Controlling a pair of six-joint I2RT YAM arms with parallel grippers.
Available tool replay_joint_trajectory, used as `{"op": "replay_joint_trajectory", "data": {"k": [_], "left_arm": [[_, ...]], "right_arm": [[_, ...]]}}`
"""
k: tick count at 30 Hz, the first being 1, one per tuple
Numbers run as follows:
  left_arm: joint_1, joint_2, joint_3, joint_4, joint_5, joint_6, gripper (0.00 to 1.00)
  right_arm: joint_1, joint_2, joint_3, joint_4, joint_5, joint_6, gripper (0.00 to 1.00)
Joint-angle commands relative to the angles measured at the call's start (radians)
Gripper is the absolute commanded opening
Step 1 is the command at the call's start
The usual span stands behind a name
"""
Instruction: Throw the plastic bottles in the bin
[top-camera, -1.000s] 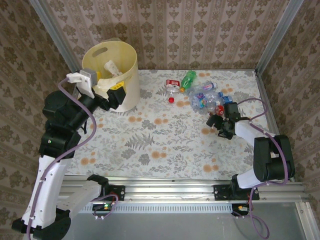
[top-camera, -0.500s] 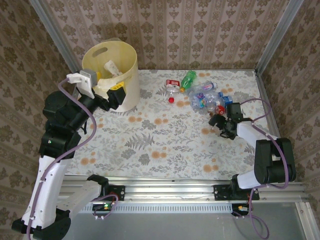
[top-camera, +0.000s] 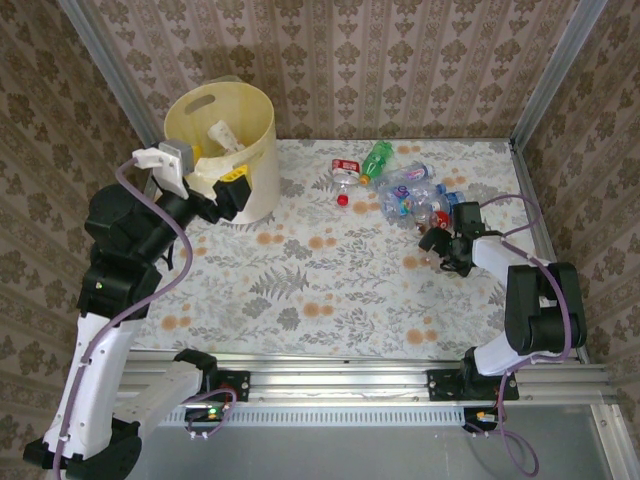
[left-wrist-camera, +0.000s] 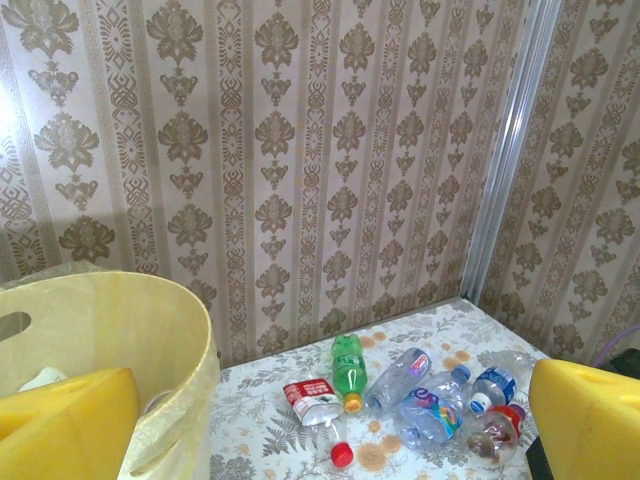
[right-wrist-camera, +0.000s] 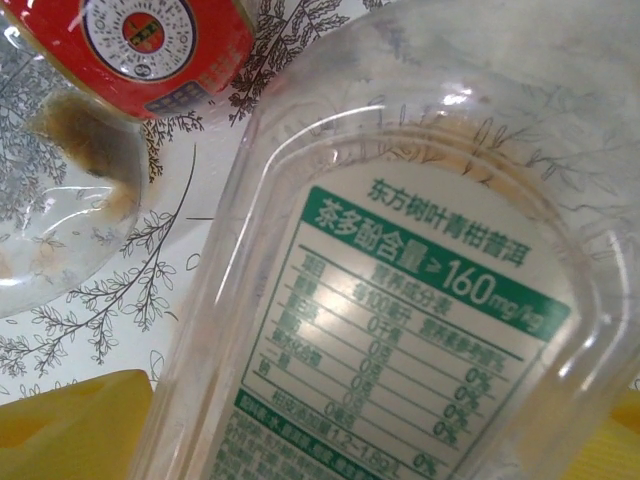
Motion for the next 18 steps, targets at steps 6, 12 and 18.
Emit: {"op": "replay_joint_trajectory", "data": {"k": [6, 12, 18], "left_arm": [[-0.005, -0.017, -0.017, -0.010, 0.003, 0.004, 1.00], [-0.009, -0.011, -0.046, 0.012, 0.021, -0.029, 1.00], [-0.055, 0.003, -0.094, 0.062, 0.025, -0.076, 1.00]], "right_arm": [[-0.006, -0.016, 0.000, -0.022, 0.012, -0.044, 0.74], [-0.006, -0.108, -0.035, -0.036, 0.014, -0.065, 0.59], [-0.006, -0.252, -0.079, -0.020, -0.043, -0.075, 0.49]]}}
